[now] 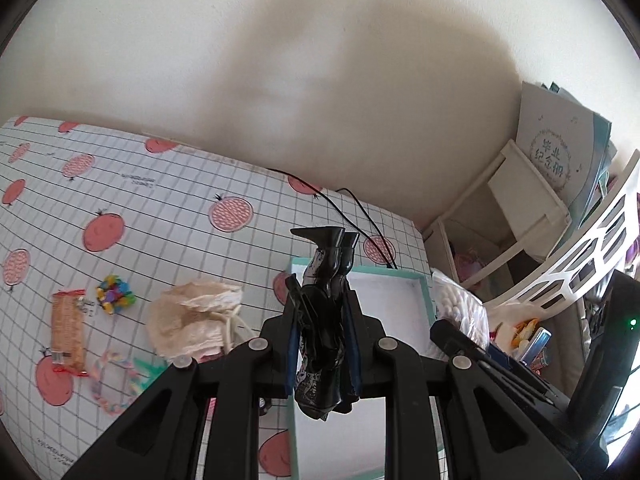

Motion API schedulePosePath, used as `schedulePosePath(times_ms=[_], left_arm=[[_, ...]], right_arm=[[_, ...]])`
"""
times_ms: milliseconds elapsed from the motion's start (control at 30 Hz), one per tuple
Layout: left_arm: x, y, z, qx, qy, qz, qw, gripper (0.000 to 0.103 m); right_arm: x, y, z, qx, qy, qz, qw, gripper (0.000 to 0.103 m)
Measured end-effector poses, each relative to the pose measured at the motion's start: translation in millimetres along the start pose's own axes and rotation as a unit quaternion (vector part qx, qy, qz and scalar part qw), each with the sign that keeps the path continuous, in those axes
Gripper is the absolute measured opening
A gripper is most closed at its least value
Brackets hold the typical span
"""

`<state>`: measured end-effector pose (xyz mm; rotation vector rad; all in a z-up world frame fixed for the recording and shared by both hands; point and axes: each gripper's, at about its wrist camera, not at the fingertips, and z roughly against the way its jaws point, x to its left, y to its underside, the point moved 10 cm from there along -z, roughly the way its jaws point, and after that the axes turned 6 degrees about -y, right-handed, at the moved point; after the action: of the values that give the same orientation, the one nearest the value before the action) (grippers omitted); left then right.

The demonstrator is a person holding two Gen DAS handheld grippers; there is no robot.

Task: Organize objects
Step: 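Lift and carry the figure and swab bag over the white tray with both tools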

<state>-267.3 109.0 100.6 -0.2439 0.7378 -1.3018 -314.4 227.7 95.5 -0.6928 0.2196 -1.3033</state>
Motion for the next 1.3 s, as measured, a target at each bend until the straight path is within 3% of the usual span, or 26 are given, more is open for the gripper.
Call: schedulePosePath(times_ms=[367, 733, 1300], left_arm=[[-38, 16, -73, 0.039, 0.027, -0.015, 0.9988, 0.021], [-47, 47, -134, 0.08, 0.041, -0.018, 0.9958, 0.021], [-45, 57, -158, 0.107, 0.023, -0.017, 0.9938, 0.021]], right_arm=[[-40, -11, -40, 0.007, 0.02, 0.001, 1.0, 0.05], [-71, 11, -95, 0.053, 0.034, -0.003, 0.998, 0.05], [-85, 33, -122, 0.09, 0.039, -0.009, 0.995, 0.05]])
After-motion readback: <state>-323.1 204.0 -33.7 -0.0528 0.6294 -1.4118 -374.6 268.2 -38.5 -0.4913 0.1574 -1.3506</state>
